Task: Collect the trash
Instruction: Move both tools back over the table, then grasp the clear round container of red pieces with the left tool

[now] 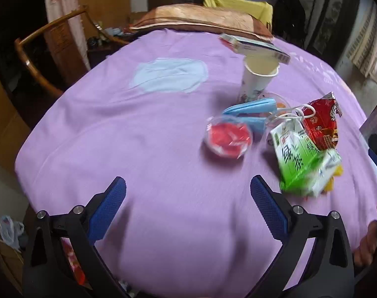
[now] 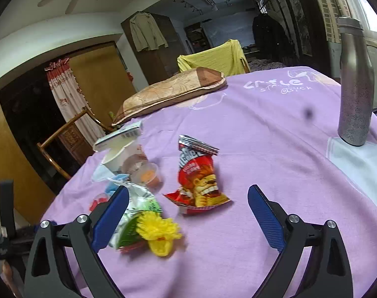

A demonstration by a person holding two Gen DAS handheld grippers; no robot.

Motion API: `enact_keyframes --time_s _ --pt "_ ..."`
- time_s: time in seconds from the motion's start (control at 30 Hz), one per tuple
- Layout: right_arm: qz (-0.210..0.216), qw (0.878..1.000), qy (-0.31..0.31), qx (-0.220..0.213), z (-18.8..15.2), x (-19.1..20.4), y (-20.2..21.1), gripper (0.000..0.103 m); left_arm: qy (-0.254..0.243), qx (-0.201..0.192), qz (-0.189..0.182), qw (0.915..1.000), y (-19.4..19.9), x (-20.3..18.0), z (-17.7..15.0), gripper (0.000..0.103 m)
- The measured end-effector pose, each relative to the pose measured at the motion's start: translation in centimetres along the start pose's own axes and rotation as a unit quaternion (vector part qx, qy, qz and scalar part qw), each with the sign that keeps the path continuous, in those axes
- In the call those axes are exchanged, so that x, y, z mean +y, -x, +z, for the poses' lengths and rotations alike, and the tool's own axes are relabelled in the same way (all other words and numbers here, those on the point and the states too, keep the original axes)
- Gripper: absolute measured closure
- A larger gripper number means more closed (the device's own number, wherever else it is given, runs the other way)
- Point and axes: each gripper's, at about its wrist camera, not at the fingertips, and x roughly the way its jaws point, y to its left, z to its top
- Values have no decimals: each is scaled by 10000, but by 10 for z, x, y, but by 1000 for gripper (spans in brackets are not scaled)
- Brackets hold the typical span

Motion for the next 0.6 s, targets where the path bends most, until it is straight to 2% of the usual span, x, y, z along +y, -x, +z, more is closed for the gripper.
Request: enact_keyframes --time_s 0.13,0.4,0.5,0.6 --pt "66 10000 59 29 -4 3 0 5 -147 171 -61 9997 -27 -17 19 7" --pt "17 9998 179 114 -4 12 -1 5 -188 367 -162 9990 -59 -30 36 7" --pt "20 9998 132 135 -3 11 0 5 -210 434 -35 9988 -70 -31 41 7" --pt "48 9999 57 156 -3 9 -1 5 -138 355 323 9988 -69 -21 44 7"
